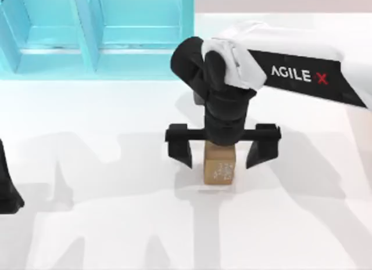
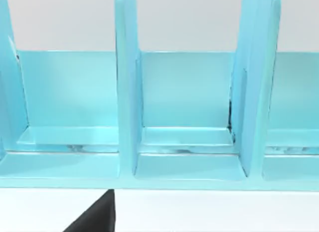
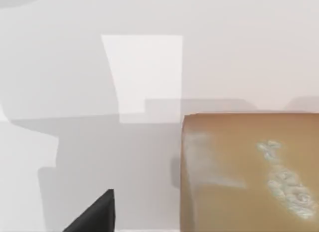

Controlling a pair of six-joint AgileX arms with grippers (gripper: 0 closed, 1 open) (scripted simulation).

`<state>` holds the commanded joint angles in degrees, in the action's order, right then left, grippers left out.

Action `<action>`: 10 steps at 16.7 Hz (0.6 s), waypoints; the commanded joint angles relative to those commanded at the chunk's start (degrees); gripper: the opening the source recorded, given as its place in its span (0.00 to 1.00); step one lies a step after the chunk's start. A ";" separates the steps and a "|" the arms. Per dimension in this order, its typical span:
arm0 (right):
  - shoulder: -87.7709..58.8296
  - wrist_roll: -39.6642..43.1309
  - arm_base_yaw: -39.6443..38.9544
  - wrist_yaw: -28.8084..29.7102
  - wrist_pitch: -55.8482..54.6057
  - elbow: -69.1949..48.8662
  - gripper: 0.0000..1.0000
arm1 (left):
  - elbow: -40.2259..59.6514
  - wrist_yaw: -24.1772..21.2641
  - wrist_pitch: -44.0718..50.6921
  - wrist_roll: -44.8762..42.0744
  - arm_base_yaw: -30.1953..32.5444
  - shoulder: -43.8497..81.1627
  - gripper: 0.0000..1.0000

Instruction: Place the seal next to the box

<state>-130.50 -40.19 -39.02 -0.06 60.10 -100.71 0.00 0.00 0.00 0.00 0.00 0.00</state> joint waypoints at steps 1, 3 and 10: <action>0.00 0.00 0.00 0.00 0.00 0.00 1.00 | 0.00 0.00 0.00 0.00 0.00 0.00 1.00; 0.00 0.00 0.00 0.00 0.00 0.00 0.85 | 0.00 0.00 0.00 0.00 0.00 0.00 1.00; 0.00 0.00 0.00 0.00 0.00 0.00 0.32 | 0.00 0.00 0.00 0.00 0.00 0.00 1.00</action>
<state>-130.50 -40.19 -39.02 -0.06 60.10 -100.71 0.00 0.00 0.00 0.00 0.00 0.00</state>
